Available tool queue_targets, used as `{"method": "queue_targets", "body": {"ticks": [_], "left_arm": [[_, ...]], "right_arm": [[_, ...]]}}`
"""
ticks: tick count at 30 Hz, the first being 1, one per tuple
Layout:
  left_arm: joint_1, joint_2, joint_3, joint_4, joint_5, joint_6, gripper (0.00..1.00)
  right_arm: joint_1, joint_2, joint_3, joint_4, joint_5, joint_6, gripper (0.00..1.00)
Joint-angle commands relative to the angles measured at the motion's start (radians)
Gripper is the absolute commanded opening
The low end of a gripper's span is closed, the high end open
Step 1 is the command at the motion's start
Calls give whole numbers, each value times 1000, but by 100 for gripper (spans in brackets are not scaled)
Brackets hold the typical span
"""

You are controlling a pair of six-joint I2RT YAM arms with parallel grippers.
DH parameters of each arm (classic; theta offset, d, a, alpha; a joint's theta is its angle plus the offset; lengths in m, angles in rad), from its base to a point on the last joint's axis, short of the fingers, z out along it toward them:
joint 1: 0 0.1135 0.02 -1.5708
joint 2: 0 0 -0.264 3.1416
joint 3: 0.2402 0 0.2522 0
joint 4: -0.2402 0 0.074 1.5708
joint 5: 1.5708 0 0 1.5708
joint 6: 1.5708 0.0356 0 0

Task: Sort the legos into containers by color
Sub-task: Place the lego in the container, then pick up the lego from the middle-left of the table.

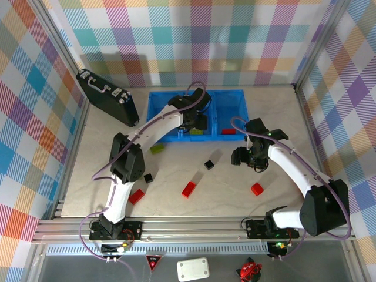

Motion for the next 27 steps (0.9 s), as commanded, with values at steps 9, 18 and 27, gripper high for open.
{"method": "queue_targets", "body": {"ticks": [9, 18, 27], "left_arm": [[25, -316, -342, 127, 10, 87, 71], [68, -470, -576, 129, 14, 98, 70], [69, -588, -798, 155, 77, 72, 67]], "right_arm": [[2, 43, 44, -16, 9, -8, 76], [3, 89, 70, -3, -4, 9, 74], [9, 120, 69, 1, -5, 7, 74]]}}
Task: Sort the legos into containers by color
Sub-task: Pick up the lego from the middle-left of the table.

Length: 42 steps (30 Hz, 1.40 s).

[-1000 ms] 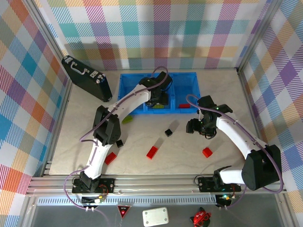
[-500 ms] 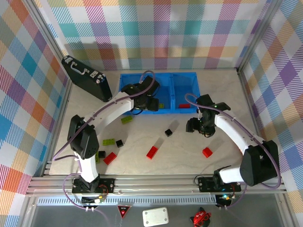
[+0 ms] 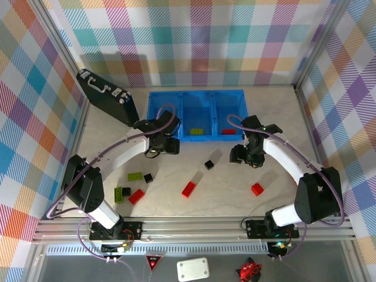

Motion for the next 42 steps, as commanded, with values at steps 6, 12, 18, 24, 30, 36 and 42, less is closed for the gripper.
{"method": "queue_targets", "body": {"ticks": [6, 12, 18, 24, 30, 36, 42], "left_arm": [[2, -144, -182, -9, 7, -64, 67], [4, -203, -306, -22, -30, -144, 65], [34, -250, -402, -14, -54, -207, 62], [74, -261, -458, 26, -26, -245, 60], [102, -251, -499, 85, 13, -262, 57], [120, -234, -528, 123, 45, -258, 54], [121, -227, -545, 153, 48, -260, 52]], "right_arm": [[12, 14, 5, 1, -15, 6, 74], [16, 22, -6, 5, -21, 0, 74], [18, 23, -5, 4, -24, -13, 74], [21, 25, -3, 7, -26, -17, 74], [21, 19, -6, 7, -25, -13, 74], [21, 10, -3, 1, -23, -14, 74], [21, 9, -3, 0, -25, -11, 74]]}}
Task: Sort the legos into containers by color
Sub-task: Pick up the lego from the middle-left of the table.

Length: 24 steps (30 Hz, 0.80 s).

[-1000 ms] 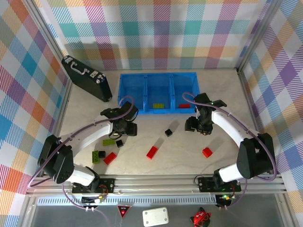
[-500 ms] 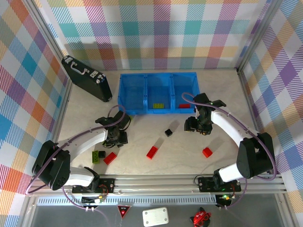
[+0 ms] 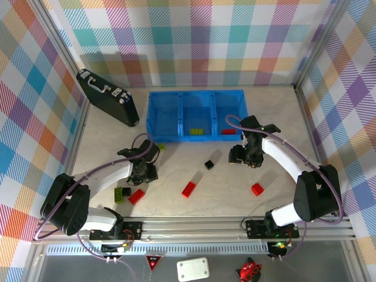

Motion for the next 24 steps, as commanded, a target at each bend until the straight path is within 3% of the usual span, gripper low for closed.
{"method": "queue_targets", "body": {"ticks": [1, 24], "left_arm": [[10, 9, -15, 24, 10, -17, 51], [10, 30, -18, 38, 2, 0, 35]], "right_arm": [[7, -7, -2, -10, -16, -9, 74], [8, -9, 0, -24, -19, -11, 74]]}}
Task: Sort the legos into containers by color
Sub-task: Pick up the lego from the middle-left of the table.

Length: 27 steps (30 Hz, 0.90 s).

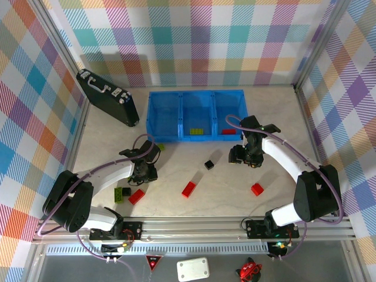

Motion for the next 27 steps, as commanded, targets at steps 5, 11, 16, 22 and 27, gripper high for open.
{"method": "queue_targets", "body": {"ticks": [5, 11, 16, 22, 27], "left_arm": [[10, -21, 12, -25, -2, 5, 35], [10, -45, 63, -62, -4, 21, 35], [10, -42, 146, -96, -13, 51, 35], [12, 20, 298, -134, -33, 105, 35], [31, 108, 435, -149, -26, 150, 35]], "right_arm": [[8, -10, 1, -26, -18, -13, 74], [9, -13, -5, -27, -15, -12, 74], [9, -19, -13, -26, -16, -7, 74], [10, -31, -21, -41, -4, -16, 74], [10, -47, -25, -50, 1, -12, 74]]}}
